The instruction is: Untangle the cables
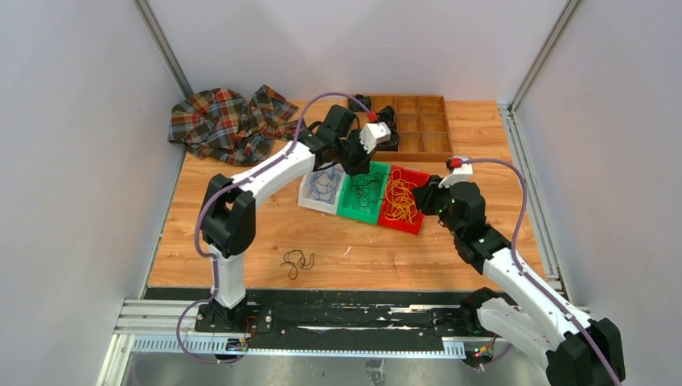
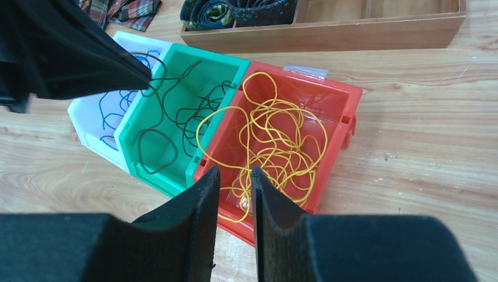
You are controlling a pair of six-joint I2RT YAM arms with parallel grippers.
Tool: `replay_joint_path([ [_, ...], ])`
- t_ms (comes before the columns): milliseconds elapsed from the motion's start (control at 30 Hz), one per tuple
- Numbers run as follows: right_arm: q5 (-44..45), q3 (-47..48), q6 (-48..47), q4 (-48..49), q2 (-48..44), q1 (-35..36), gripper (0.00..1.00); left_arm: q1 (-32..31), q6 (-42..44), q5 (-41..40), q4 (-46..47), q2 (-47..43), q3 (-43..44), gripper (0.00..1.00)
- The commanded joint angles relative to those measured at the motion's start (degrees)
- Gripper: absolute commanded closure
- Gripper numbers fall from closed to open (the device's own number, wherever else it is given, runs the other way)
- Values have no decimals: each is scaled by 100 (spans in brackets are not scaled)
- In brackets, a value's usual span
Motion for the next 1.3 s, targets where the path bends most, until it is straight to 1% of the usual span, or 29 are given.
replay_joint_path([
  [0,-18,89,-31,-313,-133,-121,74,-33,496,-583,314,288,-123,99],
  [167,-24,224,-110,-513,-200,-142,75,-193,1358,-888,565,446,-345,99],
  [267,-62,311,-132,-595,-223,-157,75,-274,1545,-911,525,512,-337,98],
  [300,-68,353,-140,-627,-228,-157,75,-275,1537,-872,486,522,-307,93],
  [333,-93,390,-149,-659,-236,-163,74,-275,1558,-845,407,531,-266,81],
  [367,-140,424,-183,-675,-245,-158,73,-275,1621,-828,278,538,-194,73],
  [467,-233,561,-301,-750,-302,-157,68,-271,1747,-938,-328,522,147,59],
  [567,-360,694,-407,-756,-384,-157,64,-237,1828,-953,-834,326,358,40],
  [667,-520,912,-470,-864,-400,-150,54,-163,1844,-920,-1323,-14,506,20],
  [767,-893,1130,-505,-930,-252,-44,47,-8,1726,-810,-2039,-375,903,4],
  [800,-1035,1200,-527,-925,-159,63,46,56,1663,-791,-2291,-513,1053,1],
  [867,-1048,1362,-679,-908,110,539,44,220,1511,-796,-2686,-846,1262,2],
  [933,-865,1540,-1013,-872,516,1275,40,440,1318,-874,-2959,-1255,1311,2],
  [1000,-839,1720,-1186,-764,1117,2028,38,835,1110,-966,-3090,-1705,1171,2],
  [1133,-996,2241,-1307,-540,2538,3127,35,1825,635,-1034,-3216,-2607,844,2],
  [1200,-977,2647,-1369,-590,3247,3505,34,2372,512,-1155,-3276,-2907,657,2],
  [1267,-827,2948,-1414,-662,3954,3736,34,2879,476,-1323,-3313,-3120,401,2],
])
